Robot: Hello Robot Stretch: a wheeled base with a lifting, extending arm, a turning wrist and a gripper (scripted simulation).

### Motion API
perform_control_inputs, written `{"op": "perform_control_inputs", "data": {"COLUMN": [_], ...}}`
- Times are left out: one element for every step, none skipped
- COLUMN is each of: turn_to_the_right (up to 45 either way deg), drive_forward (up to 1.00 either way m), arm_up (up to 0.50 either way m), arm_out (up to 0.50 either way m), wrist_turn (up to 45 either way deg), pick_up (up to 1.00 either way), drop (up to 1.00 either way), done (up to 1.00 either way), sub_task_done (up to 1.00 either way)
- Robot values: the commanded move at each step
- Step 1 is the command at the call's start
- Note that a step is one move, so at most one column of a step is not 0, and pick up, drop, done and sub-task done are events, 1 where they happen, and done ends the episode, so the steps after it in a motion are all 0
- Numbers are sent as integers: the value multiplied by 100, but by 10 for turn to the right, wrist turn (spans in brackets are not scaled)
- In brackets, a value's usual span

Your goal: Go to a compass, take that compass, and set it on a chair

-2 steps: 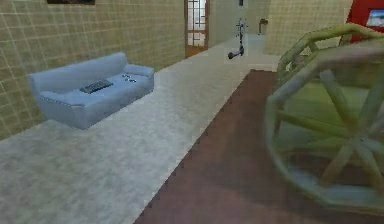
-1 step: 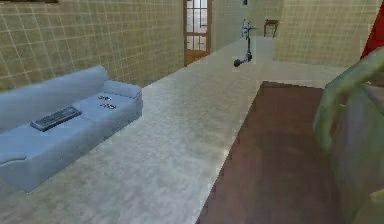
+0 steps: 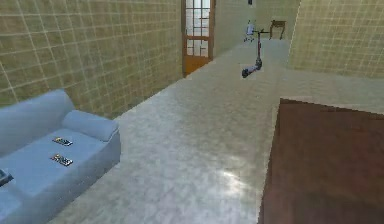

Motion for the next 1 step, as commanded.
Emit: {"op": "perform_control_inputs", "data": {"turn_to_the_right": [0], "drive_forward": [100], "arm_up": [0], "arm_out": [0], "wrist_turn": [0], "pick_up": [0], "drop": [0], "done": [0], "sub_task_done": [0]}}
